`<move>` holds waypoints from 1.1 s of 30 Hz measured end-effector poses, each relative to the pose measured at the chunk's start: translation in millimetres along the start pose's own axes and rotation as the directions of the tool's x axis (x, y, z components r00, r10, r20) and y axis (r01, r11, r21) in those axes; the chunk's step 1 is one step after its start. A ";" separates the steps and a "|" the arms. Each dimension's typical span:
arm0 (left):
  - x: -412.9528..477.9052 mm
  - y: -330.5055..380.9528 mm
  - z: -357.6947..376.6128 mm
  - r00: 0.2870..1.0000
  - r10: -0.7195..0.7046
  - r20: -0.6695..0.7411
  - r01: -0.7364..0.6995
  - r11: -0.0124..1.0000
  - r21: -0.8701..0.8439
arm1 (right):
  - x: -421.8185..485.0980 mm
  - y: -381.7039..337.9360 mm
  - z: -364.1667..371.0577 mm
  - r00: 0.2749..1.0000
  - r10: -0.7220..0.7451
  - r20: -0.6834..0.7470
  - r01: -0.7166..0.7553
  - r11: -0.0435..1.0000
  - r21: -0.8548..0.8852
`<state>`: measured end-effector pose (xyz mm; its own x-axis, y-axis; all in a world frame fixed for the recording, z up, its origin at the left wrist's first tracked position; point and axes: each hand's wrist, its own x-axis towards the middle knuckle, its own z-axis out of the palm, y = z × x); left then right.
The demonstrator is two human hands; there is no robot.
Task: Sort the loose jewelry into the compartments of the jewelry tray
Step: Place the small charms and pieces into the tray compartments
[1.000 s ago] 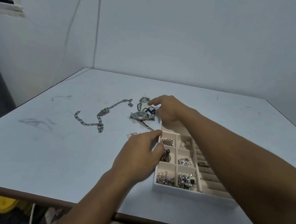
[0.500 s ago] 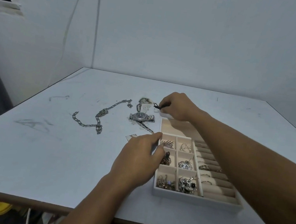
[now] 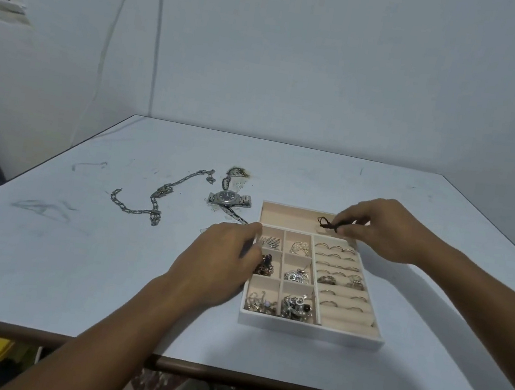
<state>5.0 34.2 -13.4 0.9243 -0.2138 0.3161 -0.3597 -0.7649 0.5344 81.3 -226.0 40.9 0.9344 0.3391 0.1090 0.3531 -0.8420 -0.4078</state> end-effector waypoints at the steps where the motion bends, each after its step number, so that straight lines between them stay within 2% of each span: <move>1: 0.0 -0.1 0.1 1.000 0.003 -0.003 -0.003 1.000 0.004 | -1.7 2.8 1.6 1.000 0.003 -0.007 -0.003 1.000 -0.014; 10: 1.4 5.9 -3.6 1.000 -0.019 0.020 0.017 0.995 0.097 | 2.0 5.4 8.1 0.998 0.030 0.053 -0.021 0.986 -0.167; 16: 0.2 7.0 -7.2 0.999 -0.041 0.025 0.038 0.994 0.098 | 13.8 -3.2 5.4 0.995 0.065 0.076 -0.050 0.983 -0.179; 21: -5.1 9.7 -8.3 0.999 -0.031 0.036 0.029 0.998 0.058 | 11.5 0.6 3.3 0.978 0.045 0.203 0.021 0.950 -0.312; 27: -4.8 10.0 -7.3 0.999 -0.033 0.028 0.031 0.998 0.050 | 7.7 -1.8 -0.2 0.976 0.011 0.216 0.050 0.960 -0.276; 31: -4.6 9.3 -6.4 0.999 -0.034 0.026 0.032 0.998 0.052 | 11.7 -6.9 -3.6 0.961 0.016 0.275 0.096 0.916 -0.389; 33: -4.4 9.1 -6.0 0.999 -0.037 0.025 0.036 0.998 0.055 | 12.7 -8.9 -6.3 0.967 0.030 0.254 0.079 0.909 -0.409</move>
<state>-3.0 31.8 -5.2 0.9400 -0.2004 0.2760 -0.3188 -0.8041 0.5018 90.4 -216.8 51.6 0.9023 0.4088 -0.1372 0.4137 -0.9104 0.0084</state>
